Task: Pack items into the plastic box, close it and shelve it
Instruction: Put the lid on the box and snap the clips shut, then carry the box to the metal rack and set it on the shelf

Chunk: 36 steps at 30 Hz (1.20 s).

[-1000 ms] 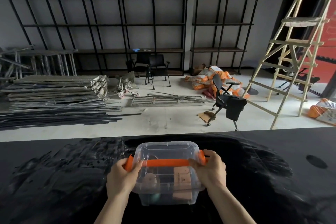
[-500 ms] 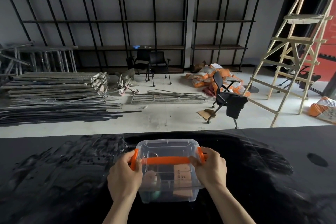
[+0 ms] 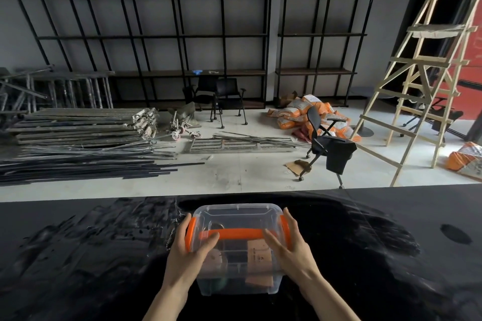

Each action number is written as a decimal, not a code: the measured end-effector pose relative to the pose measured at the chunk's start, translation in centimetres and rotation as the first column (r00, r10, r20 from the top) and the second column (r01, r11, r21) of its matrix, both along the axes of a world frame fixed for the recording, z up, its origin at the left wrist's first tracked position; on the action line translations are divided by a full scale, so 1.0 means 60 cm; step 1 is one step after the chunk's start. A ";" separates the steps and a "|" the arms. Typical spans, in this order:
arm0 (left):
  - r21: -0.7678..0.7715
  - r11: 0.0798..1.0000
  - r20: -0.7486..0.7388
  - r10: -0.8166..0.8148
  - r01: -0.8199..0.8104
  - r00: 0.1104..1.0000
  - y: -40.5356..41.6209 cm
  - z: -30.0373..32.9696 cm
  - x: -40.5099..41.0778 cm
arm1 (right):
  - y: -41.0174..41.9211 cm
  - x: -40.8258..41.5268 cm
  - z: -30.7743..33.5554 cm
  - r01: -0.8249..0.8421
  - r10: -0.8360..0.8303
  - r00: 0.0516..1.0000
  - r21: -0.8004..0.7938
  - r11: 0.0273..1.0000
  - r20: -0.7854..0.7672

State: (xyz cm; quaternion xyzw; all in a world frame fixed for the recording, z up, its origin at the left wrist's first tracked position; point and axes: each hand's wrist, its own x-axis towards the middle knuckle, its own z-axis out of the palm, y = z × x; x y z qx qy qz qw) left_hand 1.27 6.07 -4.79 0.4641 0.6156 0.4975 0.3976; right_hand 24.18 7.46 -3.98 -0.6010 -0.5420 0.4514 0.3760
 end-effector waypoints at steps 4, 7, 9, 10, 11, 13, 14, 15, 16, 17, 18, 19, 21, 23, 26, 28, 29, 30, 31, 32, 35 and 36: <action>-0.033 0.999 -0.007 -0.015 0.015 1.000 0.005 0.000 0.013 | -0.001 0.008 -0.004 0.038 -0.039 0.999 0.039 0.999 0.007; -0.036 0.999 0.012 -0.025 0.025 1.000 0.008 -0.001 0.046 | -0.005 0.041 -0.001 0.090 -0.089 0.996 0.031 0.995 -0.006; -0.022 0.999 0.027 -0.039 0.040 0.999 0.013 0.003 0.080 | -0.011 0.075 0.004 0.135 -0.135 0.991 0.037 0.990 -0.004; -0.013 0.998 0.031 -0.057 0.058 0.998 0.016 0.006 0.099 | -0.014 0.093 0.009 0.162 -0.162 0.987 0.043 0.986 -0.001; -0.004 0.997 0.035 -0.080 0.080 0.996 0.020 0.011 0.118 | -0.017 0.113 0.013 0.189 -0.190 0.982 0.047 0.981 0.001; 0.001 0.992 0.044 -0.129 0.129 0.991 0.029 0.019 0.160 | -0.027 0.153 0.023 0.244 -0.245 0.969 0.058 0.968 0.008; 0.003 0.988 0.049 -0.157 0.157 0.986 0.033 0.021 0.180 | -0.034 0.173 0.028 0.271 -0.272 0.962 0.067 0.960 0.011; 0.008 0.982 0.051 -0.187 0.187 0.981 0.036 0.023 0.200 | -0.042 0.193 0.032 0.298 -0.300 0.954 0.078 0.951 0.015; 0.014 0.976 0.052 -0.218 0.217 0.975 0.037 0.026 0.221 | -0.053 0.211 0.037 0.328 -0.330 0.944 0.087 0.941 0.019; 0.018 0.968 0.052 -0.252 0.252 0.966 0.038 0.028 0.242 | -0.065 0.230 0.041 0.361 -0.365 0.931 0.093 0.928 0.024; 0.023 0.957 0.055 -0.289 0.289 0.956 0.037 0.031 0.263 | -0.080 0.247 0.046 0.396 -0.400 0.916 0.097 0.913 0.028; 0.031 0.944 0.061 -0.329 0.328 0.942 0.036 0.036 0.284 | -0.095 0.265 0.051 0.430 -0.434 0.900 0.103 0.897 0.030; 0.046 0.912 0.083 -0.410 0.407 0.908 0.033 0.044 0.325 | -0.128 0.297 0.062 0.501 -0.507 0.861 0.115 0.858 0.036; 0.057 0.869 0.111 -0.494 0.491 0.862 0.027 0.053 0.366 | -0.166 0.324 0.072 0.577 -0.585 0.810 0.126 0.807 0.044; 0.061 0.789 0.140 -0.613 0.611 0.778 0.007 0.059 0.425 | -0.229 0.357 0.084 0.671 -0.684 0.726 0.143 0.727 0.070; 0.076 0.728 0.147 -0.684 0.682 0.714 -0.014 0.066 0.462 | -0.274 0.375 0.089 0.723 -0.740 0.667 0.163 0.671 0.087; 0.081 0.698 0.157 -0.714 0.711 0.683 -0.027 0.068 0.481 | -0.299 0.385 0.089 0.751 -0.769 0.632 0.172 0.638 0.092; 0.080 0.669 0.161 -0.740 0.739 0.653 -0.043 0.070 0.501 | -0.325 0.396 0.088 0.778 -0.797 0.597 0.174 0.603 0.092; 0.078 0.638 0.154 -0.767 0.766 0.623 -0.061 0.070 0.519 | -0.352 0.405 0.086 0.806 -0.823 0.561 0.170 0.567 0.086; 0.076 0.608 0.143 -0.791 0.790 0.595 -0.080 0.069 0.537 | -0.379 0.413 0.084 0.831 -0.846 0.527 0.164 0.532 0.078; 0.085 0.511 0.132 -0.857 0.855 0.499 -0.135 0.065 0.590 | -0.463 0.429 0.076 0.889 -0.905 0.417 0.170 0.425 0.081; 0.088 0.474 0.129 -0.877 0.876 0.462 -0.155 0.062 0.609 | -0.494 0.434 0.072 0.903 -0.922 0.378 0.184 0.388 0.086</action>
